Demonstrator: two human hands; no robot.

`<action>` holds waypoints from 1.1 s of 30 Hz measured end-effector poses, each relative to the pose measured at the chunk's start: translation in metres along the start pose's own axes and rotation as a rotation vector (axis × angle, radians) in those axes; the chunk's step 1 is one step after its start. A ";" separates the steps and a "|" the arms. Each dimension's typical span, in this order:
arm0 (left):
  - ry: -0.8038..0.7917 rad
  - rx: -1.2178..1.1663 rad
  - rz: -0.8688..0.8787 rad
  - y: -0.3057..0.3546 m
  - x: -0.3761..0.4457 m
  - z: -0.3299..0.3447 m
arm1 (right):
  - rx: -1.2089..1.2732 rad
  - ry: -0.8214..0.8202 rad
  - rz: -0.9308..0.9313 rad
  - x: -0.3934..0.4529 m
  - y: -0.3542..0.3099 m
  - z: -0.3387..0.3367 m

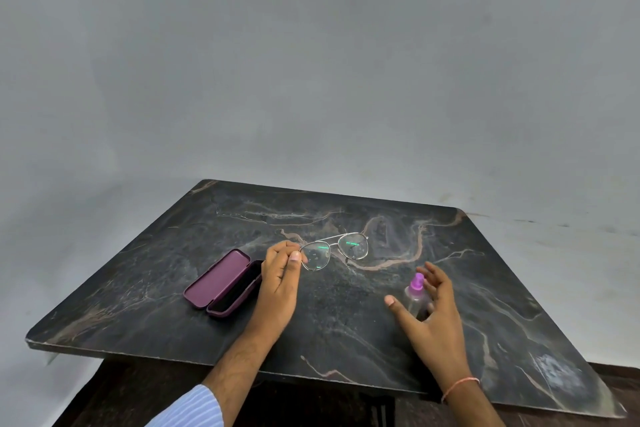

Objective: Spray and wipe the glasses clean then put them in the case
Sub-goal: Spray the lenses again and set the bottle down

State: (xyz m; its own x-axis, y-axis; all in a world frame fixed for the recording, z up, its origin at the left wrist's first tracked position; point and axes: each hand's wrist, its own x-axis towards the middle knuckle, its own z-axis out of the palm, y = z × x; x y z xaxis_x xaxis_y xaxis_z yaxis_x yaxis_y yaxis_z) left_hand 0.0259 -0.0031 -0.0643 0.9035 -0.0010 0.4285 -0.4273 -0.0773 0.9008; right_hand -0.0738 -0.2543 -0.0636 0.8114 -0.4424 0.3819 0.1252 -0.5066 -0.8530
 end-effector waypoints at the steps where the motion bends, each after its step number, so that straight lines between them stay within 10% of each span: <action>1: 0.001 -0.048 -0.039 0.006 -0.001 0.000 | -0.042 0.060 -0.053 -0.002 -0.001 -0.001; 7: -0.046 -0.452 -0.257 0.043 -0.005 -0.003 | 0.052 0.288 -0.375 -0.027 -0.038 0.010; 16: -0.123 -0.863 -0.338 0.068 -0.029 0.004 | 0.590 -0.418 0.493 -0.024 -0.115 0.062; 33: -0.458 -0.753 -0.141 0.097 -0.024 -0.019 | 1.029 -0.347 0.355 -0.005 -0.162 0.059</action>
State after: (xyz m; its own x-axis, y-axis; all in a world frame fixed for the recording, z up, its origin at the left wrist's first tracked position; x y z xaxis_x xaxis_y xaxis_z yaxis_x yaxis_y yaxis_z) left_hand -0.0383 0.0079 0.0142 0.8046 -0.4516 0.3856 -0.0738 0.5682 0.8195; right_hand -0.0643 -0.1264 0.0520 0.9883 -0.1305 0.0784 0.1359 0.5239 -0.8409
